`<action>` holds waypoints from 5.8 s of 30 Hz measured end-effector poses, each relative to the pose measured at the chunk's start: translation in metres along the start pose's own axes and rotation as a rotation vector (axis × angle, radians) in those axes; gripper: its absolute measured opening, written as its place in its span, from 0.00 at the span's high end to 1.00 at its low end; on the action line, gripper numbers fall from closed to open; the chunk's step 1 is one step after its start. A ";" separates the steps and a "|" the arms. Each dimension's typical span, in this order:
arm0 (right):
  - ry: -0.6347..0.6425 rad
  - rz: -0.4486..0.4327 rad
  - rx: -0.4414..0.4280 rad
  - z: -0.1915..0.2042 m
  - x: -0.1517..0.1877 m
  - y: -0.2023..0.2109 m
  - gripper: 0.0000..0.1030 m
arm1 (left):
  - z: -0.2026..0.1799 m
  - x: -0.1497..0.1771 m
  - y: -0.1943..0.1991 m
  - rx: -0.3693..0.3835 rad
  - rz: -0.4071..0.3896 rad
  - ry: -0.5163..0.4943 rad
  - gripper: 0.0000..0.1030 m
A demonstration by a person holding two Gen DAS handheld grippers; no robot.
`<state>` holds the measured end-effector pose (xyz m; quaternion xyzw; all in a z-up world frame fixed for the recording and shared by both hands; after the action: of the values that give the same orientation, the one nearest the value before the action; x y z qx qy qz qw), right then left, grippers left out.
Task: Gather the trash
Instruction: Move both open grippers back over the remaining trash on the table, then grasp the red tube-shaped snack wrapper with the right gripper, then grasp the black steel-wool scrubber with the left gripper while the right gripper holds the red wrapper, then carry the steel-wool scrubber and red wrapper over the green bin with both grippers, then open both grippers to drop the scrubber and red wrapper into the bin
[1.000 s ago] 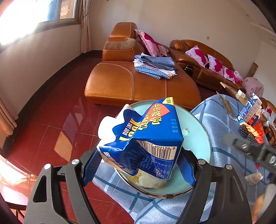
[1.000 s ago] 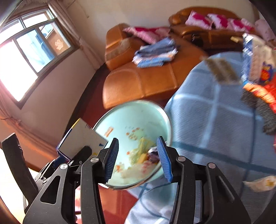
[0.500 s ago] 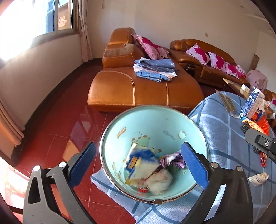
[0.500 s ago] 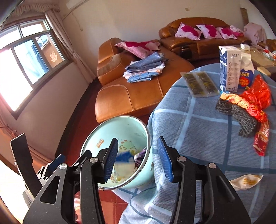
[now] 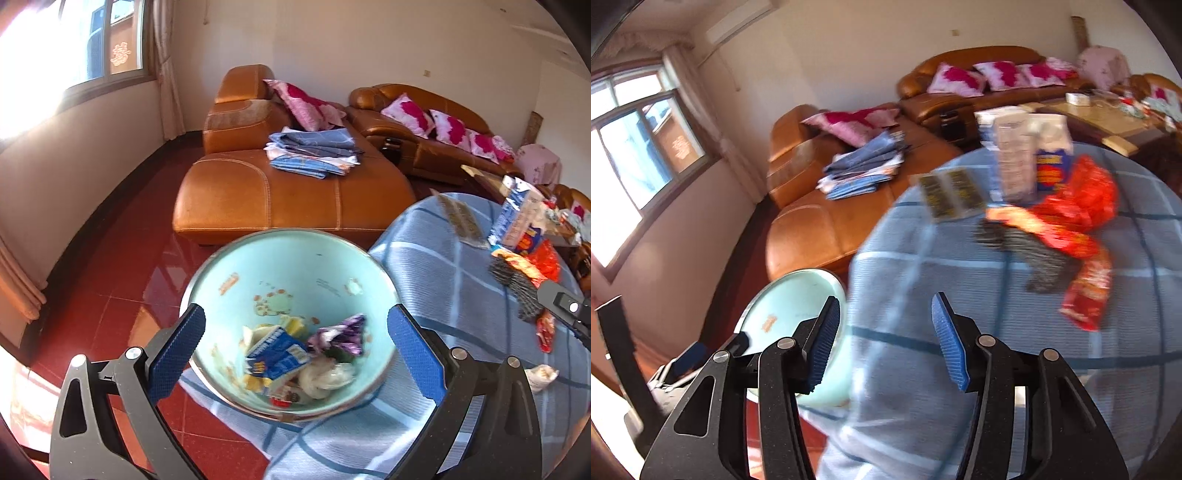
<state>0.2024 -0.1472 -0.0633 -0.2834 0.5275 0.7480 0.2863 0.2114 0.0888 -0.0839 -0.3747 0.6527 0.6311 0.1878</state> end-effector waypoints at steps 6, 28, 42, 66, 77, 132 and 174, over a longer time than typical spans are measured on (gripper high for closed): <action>-0.081 -0.016 0.095 -0.064 0.002 0.016 0.49 | -0.041 0.008 -0.001 0.061 0.015 -0.072 0.06; -0.257 0.037 0.211 -0.198 0.027 0.032 0.50 | -0.140 0.031 -0.018 0.218 0.116 -0.178 0.06; -0.149 0.169 0.163 -0.183 0.007 -0.043 0.63 | -0.175 0.008 -0.048 0.231 0.138 -0.234 0.06; -0.286 0.036 0.209 -0.255 0.011 0.039 0.81 | -0.305 0.047 -0.106 0.392 0.370 -0.447 0.48; -0.292 0.033 0.149 -0.231 0.007 0.040 0.81 | -0.231 0.027 -0.082 0.413 0.348 -0.336 0.81; 0.063 0.017 -0.183 0.033 0.011 0.023 0.82 | -0.010 -0.005 0.051 0.322 0.023 -0.095 0.85; 0.096 0.213 -0.255 0.108 0.025 -0.086 0.64 | 0.030 0.023 -0.025 0.260 0.172 -0.063 0.84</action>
<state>0.2350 -0.0168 -0.1048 -0.2955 0.4686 0.8204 0.1418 0.2080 0.1140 -0.1217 -0.2700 0.7526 0.5663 0.2003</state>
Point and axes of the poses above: each gripper's, at about its wrist camera, not at the fingertips, and y roughly against the way its jaws point, z to its left, x to its underside, the point moved 4 cm from there along -y, roughly the way its jaws point, and after that the axes turned 6 degrees about y, right-handed, at the moved point
